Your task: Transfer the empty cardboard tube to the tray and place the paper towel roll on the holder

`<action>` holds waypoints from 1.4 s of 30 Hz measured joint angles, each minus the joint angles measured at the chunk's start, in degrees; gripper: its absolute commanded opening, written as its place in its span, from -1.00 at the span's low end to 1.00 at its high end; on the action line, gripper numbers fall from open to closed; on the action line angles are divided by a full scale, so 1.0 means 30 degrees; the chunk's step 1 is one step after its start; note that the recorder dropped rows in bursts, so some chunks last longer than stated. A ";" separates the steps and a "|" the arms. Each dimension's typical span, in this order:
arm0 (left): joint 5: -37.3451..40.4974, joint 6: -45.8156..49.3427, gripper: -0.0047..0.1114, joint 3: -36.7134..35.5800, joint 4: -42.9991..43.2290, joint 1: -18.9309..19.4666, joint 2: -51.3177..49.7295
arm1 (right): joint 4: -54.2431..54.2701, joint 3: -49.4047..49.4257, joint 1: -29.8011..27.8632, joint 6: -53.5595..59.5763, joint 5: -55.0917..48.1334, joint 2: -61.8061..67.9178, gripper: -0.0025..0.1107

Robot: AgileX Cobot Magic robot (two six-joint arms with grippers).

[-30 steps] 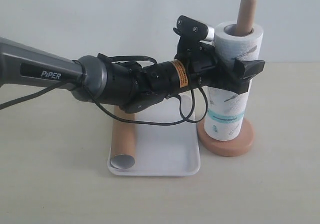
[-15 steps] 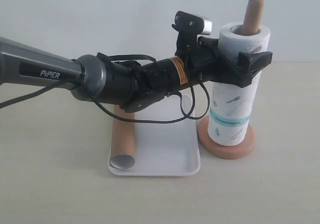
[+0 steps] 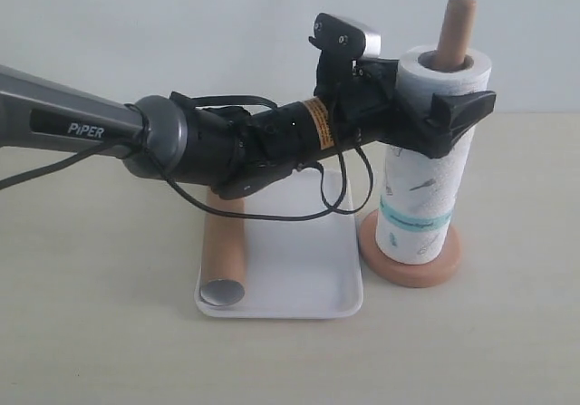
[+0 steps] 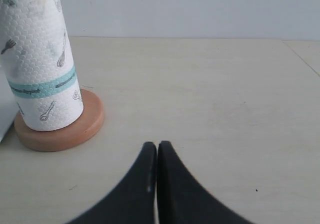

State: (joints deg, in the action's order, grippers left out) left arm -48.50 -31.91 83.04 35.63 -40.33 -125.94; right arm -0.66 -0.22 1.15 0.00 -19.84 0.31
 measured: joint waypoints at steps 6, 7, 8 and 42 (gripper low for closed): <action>-0.0140 0.0000 0.66 0.0000 0.5401 0.0481 0.0696 | 0.0000 0.0000 0.0000 0.0000 0.0000 0.0000 -0.96; -0.0252 -0.0165 0.66 0.0000 0.6110 0.0481 0.0905 | 0.0000 0.0000 0.0000 0.0000 0.0000 0.0000 -0.96; -0.0389 -0.0422 0.66 0.0000 0.6590 0.0518 0.1064 | 0.0000 0.0000 0.0000 0.0000 0.0000 0.0000 -0.96; -0.6771 -1.2316 0.66 -0.2098 2.1317 0.7529 0.3663 | 0.0000 0.0000 0.0000 0.0000 0.0030 -0.0013 -0.96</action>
State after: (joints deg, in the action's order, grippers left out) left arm -68.82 -68.86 76.74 99.58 -17.74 -114.95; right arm -0.66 -0.22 1.15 0.00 -19.75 0.27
